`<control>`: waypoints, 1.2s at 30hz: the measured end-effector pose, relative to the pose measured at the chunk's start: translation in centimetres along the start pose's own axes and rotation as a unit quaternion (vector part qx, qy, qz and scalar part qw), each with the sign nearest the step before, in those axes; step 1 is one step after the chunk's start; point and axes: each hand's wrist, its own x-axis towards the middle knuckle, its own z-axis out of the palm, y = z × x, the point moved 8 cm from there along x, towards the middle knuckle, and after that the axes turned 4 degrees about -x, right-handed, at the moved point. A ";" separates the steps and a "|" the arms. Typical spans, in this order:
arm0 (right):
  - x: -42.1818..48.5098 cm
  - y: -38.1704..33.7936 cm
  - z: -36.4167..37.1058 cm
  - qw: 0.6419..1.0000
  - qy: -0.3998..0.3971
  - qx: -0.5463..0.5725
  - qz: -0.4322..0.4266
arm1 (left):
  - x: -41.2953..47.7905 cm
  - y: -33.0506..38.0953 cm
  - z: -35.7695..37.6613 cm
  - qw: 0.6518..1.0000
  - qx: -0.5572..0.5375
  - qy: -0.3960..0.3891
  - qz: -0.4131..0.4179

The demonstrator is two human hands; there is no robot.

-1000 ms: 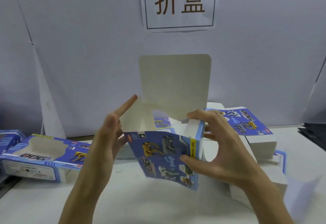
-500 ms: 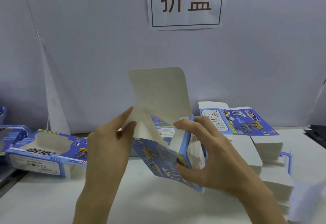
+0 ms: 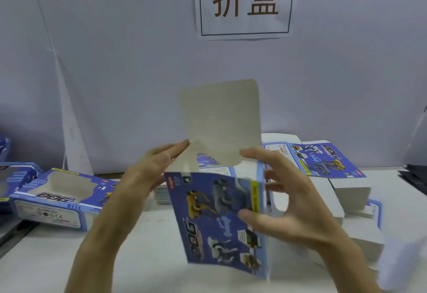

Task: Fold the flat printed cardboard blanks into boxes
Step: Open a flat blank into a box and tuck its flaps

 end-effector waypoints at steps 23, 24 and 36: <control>0.1 -0.4 -0.5 0.968 0.052 0.247 -0.007 | -1.5 1.2 2.6 0.961 -0.117 -0.017 0.251; 0.1 -0.8 -0.9 0.972 0.060 0.224 -0.019 | -1.7 1.3 2.6 0.959 -0.116 -0.019 0.258; -0.1 -3.1 -1.9 0.983 0.074 0.153 -0.069 | -2.6 2.0 2.6 0.953 -0.131 -0.027 0.271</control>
